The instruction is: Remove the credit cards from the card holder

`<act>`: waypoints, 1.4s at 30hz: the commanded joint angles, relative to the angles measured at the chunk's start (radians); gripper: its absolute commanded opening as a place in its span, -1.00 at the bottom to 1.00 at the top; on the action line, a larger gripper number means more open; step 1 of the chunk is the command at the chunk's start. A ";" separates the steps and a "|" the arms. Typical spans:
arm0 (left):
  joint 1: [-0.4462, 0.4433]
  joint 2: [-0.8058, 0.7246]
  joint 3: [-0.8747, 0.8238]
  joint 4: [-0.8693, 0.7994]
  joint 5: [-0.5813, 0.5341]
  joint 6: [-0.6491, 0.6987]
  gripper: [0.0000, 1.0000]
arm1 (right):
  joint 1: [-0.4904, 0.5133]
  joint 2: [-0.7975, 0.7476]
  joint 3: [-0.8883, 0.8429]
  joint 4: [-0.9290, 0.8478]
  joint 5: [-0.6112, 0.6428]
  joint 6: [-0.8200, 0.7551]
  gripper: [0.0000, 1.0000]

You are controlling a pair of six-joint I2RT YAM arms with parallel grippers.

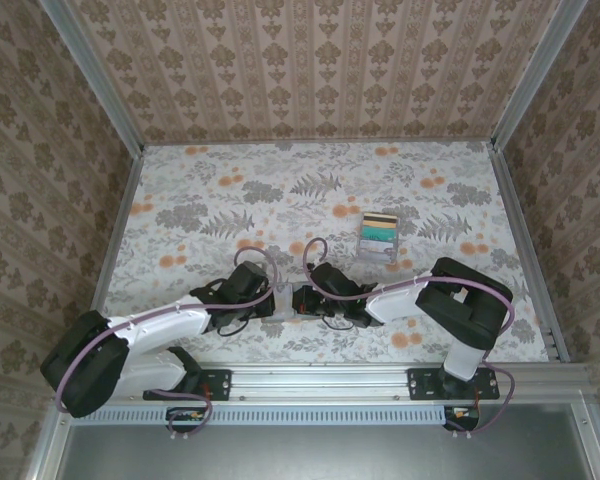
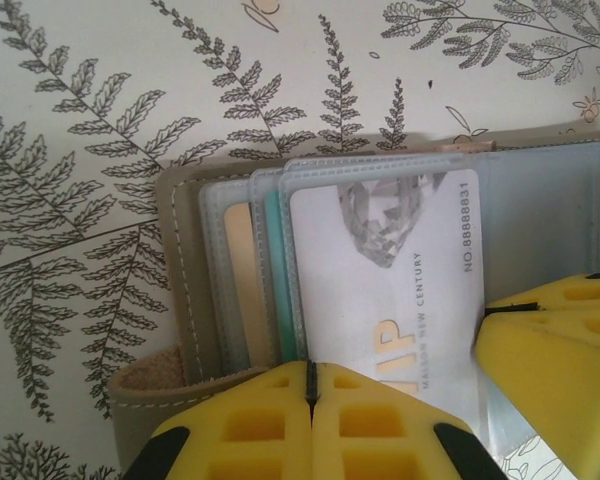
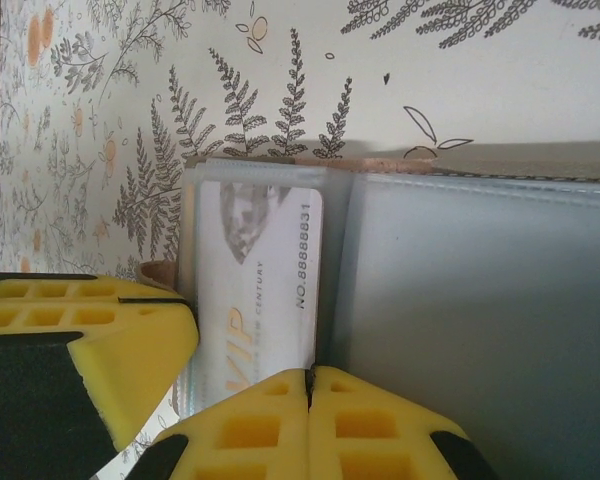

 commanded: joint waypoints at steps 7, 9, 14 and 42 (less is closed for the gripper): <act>-0.001 0.075 0.020 -0.116 -0.035 -0.019 -1.00 | -0.017 -0.044 -0.053 0.016 0.014 0.005 -1.00; -0.001 0.077 0.020 -0.113 -0.035 -0.019 -1.00 | -0.023 -0.055 -0.067 0.016 0.016 0.006 -1.00; 0.001 0.077 0.024 -0.113 -0.031 -0.014 -1.00 | -0.029 -0.066 -0.075 0.016 0.016 0.001 -1.00; -0.007 0.086 0.042 -0.118 -0.023 0.000 -1.00 | -0.076 -0.091 -0.101 0.024 -0.007 -0.014 -1.00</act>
